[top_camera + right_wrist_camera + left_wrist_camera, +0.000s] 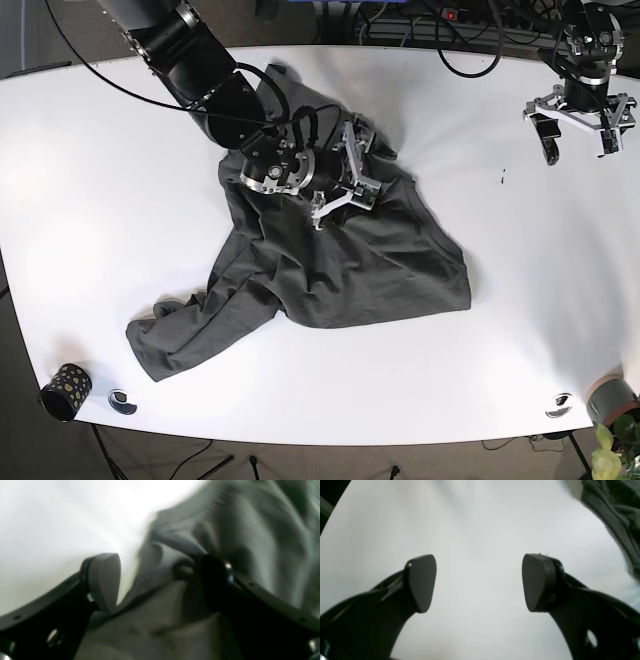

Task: Fold the T-shirt properly
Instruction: 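Drag the grasped shirt fabric with the right gripper to spread it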

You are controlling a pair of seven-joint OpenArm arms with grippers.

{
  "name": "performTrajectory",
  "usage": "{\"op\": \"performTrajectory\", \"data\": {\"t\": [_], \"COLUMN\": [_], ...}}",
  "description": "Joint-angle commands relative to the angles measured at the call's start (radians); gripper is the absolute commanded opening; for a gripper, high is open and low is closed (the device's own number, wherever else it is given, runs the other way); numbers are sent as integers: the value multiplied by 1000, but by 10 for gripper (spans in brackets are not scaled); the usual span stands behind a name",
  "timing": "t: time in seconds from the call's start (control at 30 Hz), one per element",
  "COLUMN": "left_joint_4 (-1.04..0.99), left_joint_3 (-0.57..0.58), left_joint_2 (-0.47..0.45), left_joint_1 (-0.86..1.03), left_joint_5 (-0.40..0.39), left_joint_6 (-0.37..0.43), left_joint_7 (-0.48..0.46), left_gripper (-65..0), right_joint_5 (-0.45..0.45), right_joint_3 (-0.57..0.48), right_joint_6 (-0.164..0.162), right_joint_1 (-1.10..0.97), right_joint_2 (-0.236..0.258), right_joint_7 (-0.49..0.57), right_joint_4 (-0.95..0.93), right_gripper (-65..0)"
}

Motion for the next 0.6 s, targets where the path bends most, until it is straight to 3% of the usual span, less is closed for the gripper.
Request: {"op": "performTrajectory", "data": {"t": [0.0,0.17,0.3,0.47,0.53,0.57], "left_joint_4": [17,15,15,15,15,15], "left_joint_3": [-5,-5,-3,-3,-3,-3], "left_joint_2": [-11,-11,-11,-11,-11,-11], "left_joint_1": [1,-2,-3,-3,-3,-3], "left_joint_5": [-4,-4,-4,-4,-4,-4], "left_joint_6": [3,3,3,3,3,3], "left_joint_7": [-26,-26,-26,-26,-26,-26], "left_gripper": [-151,-151,-151,-151,-151,-151], "right_joint_5": [9,9,9,0,0,0], "right_joint_3": [28,35,35,35,35,35], "right_joint_6": [1,-2,-4,-5,-5,-5], "right_joint_1": [20,23,22,17,11,6], "right_joint_2": [1,1,0,-31,-32,-35], "right_joint_7": [22,23,23,23,23,23], "right_joint_4": [12,9,8,6,6,11], "right_gripper": [-168,-189,-342,-590,-650,-650]}}
